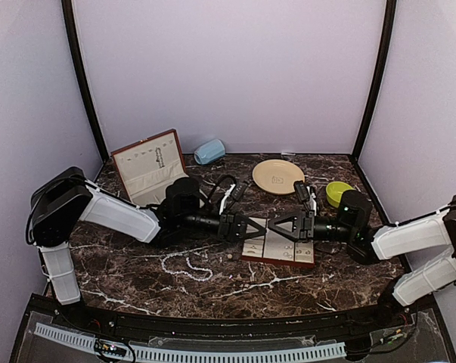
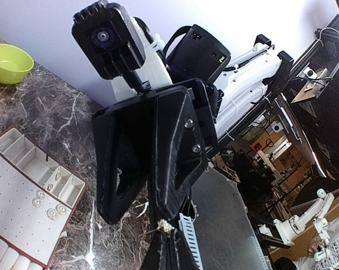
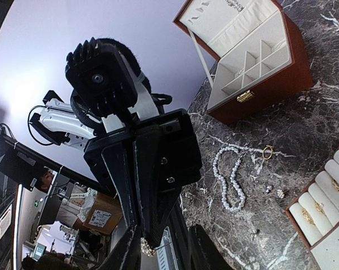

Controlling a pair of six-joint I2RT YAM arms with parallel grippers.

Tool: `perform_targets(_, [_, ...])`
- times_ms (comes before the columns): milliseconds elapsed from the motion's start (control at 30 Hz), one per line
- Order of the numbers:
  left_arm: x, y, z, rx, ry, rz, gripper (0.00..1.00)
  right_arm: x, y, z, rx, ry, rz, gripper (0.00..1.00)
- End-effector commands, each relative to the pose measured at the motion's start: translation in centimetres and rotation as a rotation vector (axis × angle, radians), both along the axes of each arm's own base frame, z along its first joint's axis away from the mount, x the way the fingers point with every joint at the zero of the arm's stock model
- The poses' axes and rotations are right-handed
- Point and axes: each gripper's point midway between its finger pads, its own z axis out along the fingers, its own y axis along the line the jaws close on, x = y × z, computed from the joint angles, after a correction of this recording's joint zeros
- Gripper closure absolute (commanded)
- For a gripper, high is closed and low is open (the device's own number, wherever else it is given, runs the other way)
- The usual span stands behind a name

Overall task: Organize the mixed jewelry
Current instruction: Pass from the right arm to the left, then adjust the compartment layer at the center of the board.

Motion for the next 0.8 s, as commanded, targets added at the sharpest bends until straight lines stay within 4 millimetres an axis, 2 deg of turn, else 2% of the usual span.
perform_targets(0, [0.3, 0.0, -0.2, -0.014, -0.01, 0.031, 1.0, 1.2, -1.0, 1.0, 0.022, -0.04, -0.094, 0.67])
perform_targets(167, [1.4, 0.3, -1.3, 0.016, 0.01, 0.076, 1.0, 2.2, -2.6, 1.1, 0.012, -0.047, -0.18, 0.59])
perform_targets(233, [2.1, 0.5, -2.0, 0.042, 0.023, 0.106, 1.0, 3.1, -3.9, 0.8, -0.025, -0.051, -0.254, 0.58])
perform_targets(300, [2.7, 0.5, -2.6, 0.07, 0.031, 0.133, 1.0, 4.7, -5.7, -1.1, -0.141, -0.018, -0.365, 0.54])
perform_targets(400, [3.5, 0.5, -3.9, 0.126, 0.049, 0.172, 1.0, 6.8, -9.2, -3.9, -0.402, 0.019, -0.546, 0.52])
perform_targets(533, [4.1, 0.2, -4.8, 0.166, 0.079, 0.194, 1.0, 7.4, -14.1, -7.5, -0.717, 0.096, -0.716, 0.52])
perform_targets(633, [4.4, -0.1, -4.8, 0.173, 0.101, 0.201, 1.0, 7.1, -15.9, -9.1, -0.849, 0.139, -0.755, 0.52])
perform_targets(767, [4.6, -0.1, -5.0, 0.183, 0.12, 0.211, 1.0, 7.0, -16.7, -11.1, -0.927, 0.186, -0.764, 0.55])
